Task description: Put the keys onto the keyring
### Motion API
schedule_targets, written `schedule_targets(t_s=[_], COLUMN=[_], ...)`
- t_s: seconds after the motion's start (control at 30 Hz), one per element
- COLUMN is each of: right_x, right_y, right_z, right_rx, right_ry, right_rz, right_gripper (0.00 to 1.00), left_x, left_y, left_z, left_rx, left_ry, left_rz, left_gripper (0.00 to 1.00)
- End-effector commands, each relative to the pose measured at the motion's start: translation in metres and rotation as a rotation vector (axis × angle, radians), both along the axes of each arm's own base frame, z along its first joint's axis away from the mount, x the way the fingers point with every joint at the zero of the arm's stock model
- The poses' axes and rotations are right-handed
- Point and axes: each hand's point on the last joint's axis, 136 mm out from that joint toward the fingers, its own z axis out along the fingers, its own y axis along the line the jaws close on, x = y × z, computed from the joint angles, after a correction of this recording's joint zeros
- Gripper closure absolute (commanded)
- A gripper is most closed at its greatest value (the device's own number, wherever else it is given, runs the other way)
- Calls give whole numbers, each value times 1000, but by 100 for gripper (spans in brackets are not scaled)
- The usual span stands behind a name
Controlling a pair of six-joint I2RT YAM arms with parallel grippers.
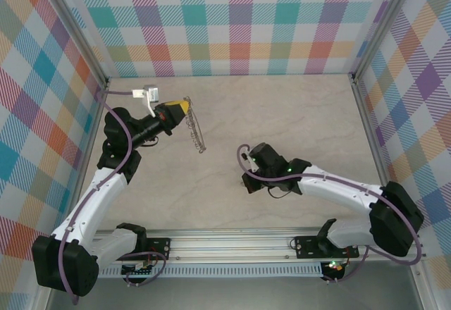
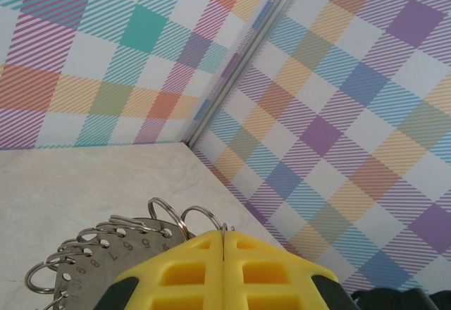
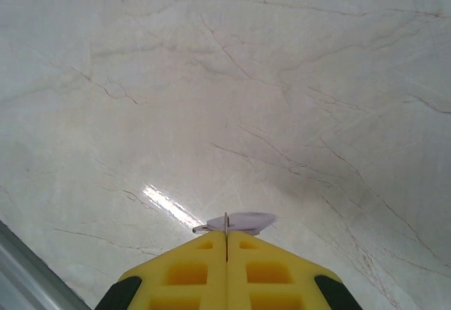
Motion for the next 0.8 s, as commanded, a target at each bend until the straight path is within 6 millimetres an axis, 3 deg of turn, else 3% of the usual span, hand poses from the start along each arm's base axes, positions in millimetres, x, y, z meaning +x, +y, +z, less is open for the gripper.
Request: schedule_targets(t_s=[0.0, 0.2, 0.4, 0.53, 0.77], right_x=[2, 18, 28, 28, 25], right_y=[2, -11, -25, -33, -44], right_z=[18, 62, 110, 132, 160], right_rx=[122, 245, 351, 388, 421], right_ry=[8, -96, -252, -343, -466], right_rz=[-28, -85, -109, -105, -99], right_gripper=[100, 100, 100, 100, 100], left_x=[-3, -10, -30, -48, -68], left_y=[1, -14, -54, -78, -104], left_z=[17, 13, 2, -4, -7], left_rx=[-22, 4, 142, 201, 212], left_ry=[-73, -70, -78, -96, -103], left_rz=[-18, -92, -243, -352, -472], left_gripper=[100, 100, 100, 100, 100])
